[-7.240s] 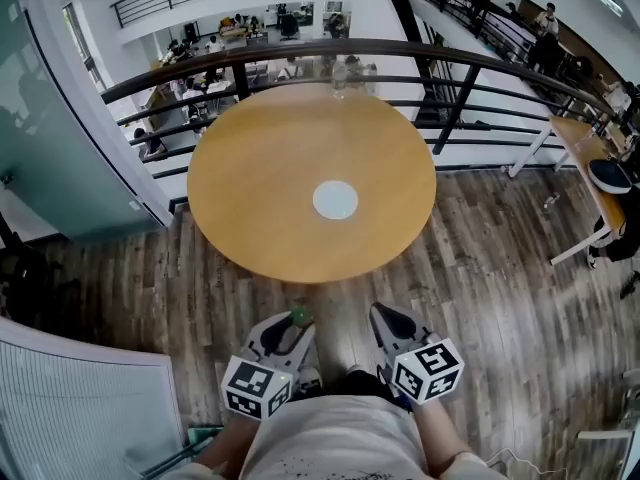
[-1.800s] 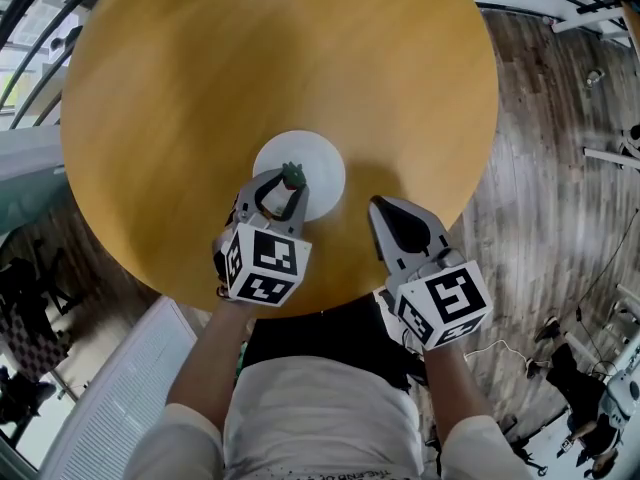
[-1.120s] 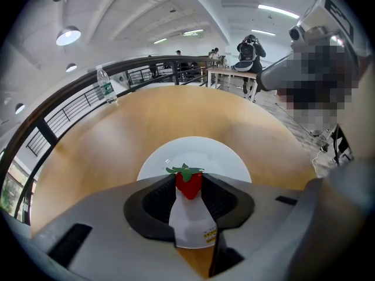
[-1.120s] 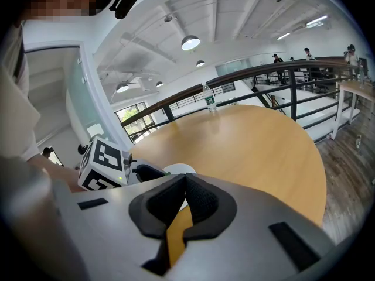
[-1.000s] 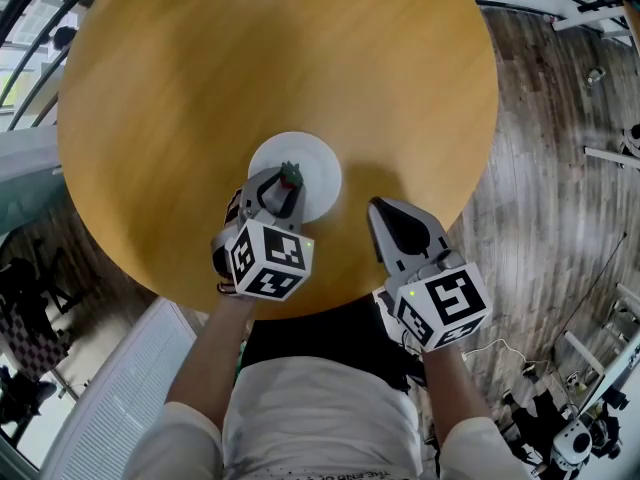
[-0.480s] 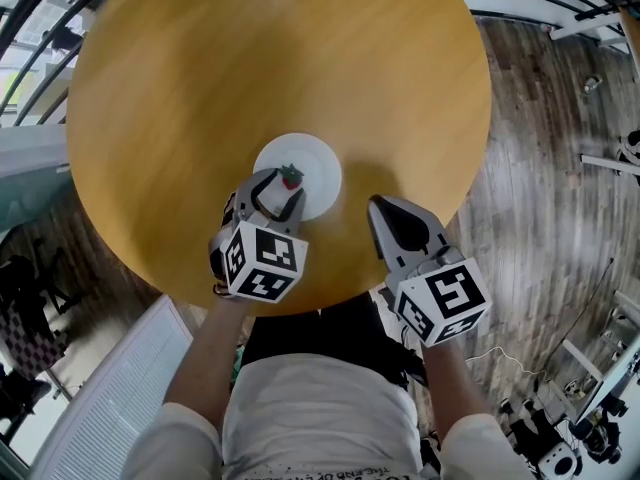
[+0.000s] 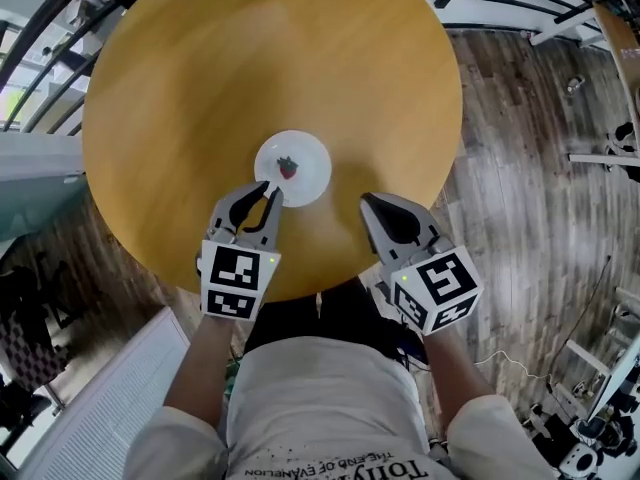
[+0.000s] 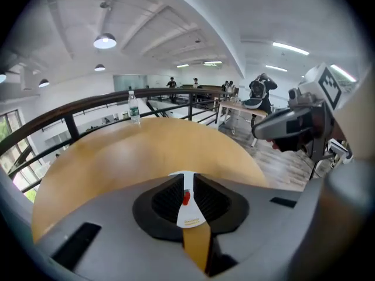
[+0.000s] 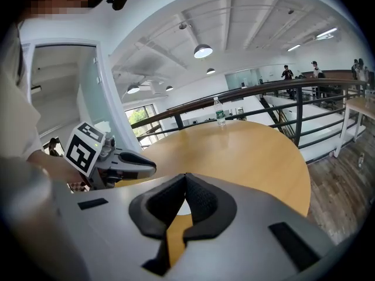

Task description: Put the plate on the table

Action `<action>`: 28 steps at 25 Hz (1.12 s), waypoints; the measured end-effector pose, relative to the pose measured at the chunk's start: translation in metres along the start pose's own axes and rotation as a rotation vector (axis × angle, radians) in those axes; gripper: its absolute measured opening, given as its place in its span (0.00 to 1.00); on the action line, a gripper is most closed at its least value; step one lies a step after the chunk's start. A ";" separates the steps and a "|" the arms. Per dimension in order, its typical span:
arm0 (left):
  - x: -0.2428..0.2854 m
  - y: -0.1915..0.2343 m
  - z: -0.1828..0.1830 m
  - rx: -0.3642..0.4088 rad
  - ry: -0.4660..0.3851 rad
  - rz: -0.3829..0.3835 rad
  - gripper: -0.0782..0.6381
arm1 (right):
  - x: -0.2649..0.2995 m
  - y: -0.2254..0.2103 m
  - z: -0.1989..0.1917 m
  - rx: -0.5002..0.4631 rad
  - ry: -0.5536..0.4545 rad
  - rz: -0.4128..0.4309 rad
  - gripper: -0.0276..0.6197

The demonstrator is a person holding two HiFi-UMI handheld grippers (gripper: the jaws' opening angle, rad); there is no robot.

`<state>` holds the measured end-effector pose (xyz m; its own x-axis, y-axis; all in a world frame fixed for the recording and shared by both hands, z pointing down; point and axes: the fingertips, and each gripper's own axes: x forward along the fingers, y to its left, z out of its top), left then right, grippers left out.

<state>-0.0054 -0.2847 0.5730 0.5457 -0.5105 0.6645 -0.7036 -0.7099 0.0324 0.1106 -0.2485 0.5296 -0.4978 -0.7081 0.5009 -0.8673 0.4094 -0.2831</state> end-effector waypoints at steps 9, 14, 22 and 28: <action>-0.087 -0.020 0.021 -0.162 -0.134 -0.069 0.14 | -0.040 0.037 0.020 -0.046 -0.047 0.011 0.07; -0.126 -0.040 0.015 -0.141 -0.151 -0.036 0.14 | -0.064 0.057 0.022 -0.063 -0.031 0.051 0.07; -0.162 -0.040 -0.001 -0.171 -0.167 0.020 0.14 | -0.072 0.078 0.030 -0.110 -0.045 0.080 0.07; -0.176 -0.037 -0.006 -0.175 -0.190 0.033 0.14 | -0.071 0.094 0.033 -0.131 -0.055 0.092 0.07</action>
<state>-0.0778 -0.1655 0.4589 0.5851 -0.6257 0.5159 -0.7814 -0.6051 0.1523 0.0645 -0.1786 0.4403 -0.5778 -0.6931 0.4310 -0.8118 0.5430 -0.2149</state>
